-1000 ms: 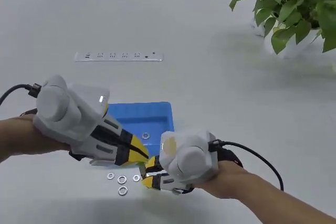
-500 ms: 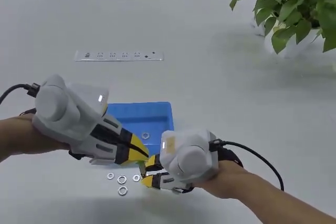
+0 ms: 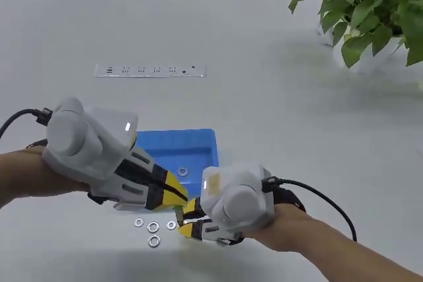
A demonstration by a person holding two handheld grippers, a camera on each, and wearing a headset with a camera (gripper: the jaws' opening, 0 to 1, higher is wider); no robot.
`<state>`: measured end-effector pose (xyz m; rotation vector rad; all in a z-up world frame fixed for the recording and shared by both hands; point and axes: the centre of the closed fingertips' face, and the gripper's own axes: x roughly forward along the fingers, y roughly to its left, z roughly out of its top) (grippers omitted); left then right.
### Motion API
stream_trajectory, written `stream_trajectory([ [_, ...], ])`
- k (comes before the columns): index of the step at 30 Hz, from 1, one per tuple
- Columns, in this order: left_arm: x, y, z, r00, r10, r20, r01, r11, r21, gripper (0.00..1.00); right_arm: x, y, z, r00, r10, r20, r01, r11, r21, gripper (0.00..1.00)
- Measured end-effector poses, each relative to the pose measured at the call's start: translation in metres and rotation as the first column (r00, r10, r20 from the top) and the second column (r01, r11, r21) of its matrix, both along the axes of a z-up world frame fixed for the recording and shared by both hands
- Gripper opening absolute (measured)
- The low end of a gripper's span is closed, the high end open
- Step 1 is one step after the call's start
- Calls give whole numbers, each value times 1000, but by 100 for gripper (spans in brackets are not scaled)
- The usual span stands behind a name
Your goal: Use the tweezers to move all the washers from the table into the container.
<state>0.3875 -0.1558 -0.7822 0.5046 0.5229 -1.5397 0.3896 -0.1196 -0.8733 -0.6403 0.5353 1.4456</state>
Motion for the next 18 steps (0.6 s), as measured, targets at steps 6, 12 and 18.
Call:
stream_trajectory([
  [6, -1, 0, 0, 1000, 1, -2, -1, 1000, -1, 5, -1, 0, 0, 1000, 3, -3, -3, 1000, 1, 11],
  [12, -1, 0, 0, 1000, 1, 0, -1, 1000, 3, 5, -1, 0, -1, 1000, 8, -1, -8, 1000, -3, 11],
  [18, -1, 0, 1, 1000, 2, 0, -2, 1000, 2, 5, -1, 0, 1, 1000, 7, -1, -7, 1000, -3, 11],
])
